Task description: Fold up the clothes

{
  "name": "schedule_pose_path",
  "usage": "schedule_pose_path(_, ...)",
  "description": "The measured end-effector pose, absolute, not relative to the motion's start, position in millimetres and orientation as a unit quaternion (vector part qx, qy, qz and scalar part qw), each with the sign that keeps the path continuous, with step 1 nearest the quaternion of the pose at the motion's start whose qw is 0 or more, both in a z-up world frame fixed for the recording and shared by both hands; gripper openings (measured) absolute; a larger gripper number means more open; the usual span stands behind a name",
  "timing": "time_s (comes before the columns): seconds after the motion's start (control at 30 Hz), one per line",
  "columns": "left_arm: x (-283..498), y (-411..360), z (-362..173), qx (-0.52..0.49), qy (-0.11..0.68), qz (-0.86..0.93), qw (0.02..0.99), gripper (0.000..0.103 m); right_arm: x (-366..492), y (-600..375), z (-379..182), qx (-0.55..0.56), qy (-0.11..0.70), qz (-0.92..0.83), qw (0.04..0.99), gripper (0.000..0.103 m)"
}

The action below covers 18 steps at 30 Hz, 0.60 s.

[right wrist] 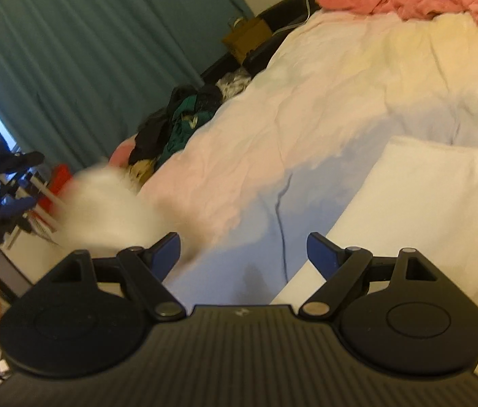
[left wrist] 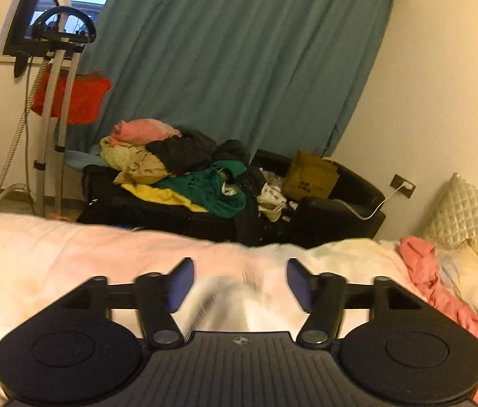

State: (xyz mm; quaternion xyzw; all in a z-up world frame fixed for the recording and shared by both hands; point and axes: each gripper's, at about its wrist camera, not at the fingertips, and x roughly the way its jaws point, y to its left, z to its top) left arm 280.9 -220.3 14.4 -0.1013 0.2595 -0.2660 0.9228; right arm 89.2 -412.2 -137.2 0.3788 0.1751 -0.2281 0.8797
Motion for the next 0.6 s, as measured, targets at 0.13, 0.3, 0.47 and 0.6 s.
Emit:
schedule_pose_path(0.13,244.4,-147.5,-1.9,-0.115,0.304,-0.227,0.918,0.076,97.1,-408.7,-140.6,0.385,0.189,-0.186,0.884,0.084)
schedule_pose_path(0.3,170.9,-23.8,-21.3,-0.123,0.307,-0.114,0.937,0.082,111.8,-405.7,-152.6,0.443,0.218,-0.075,0.866,0.084)
schedule_pose_path(0.47,129.0,52.0,-33.0,-0.148,0.322,-0.011,0.935,0.082,121.2,-408.7,-171.7,0.513,0.238,0.002,0.825,0.084)
schedule_pose_path(0.6,104.2,81.7,-43.2,-0.193,0.327,0.044,0.924,0.082,132.1,-414.0,-181.1,0.542,0.232,0.017,0.808,0.08)
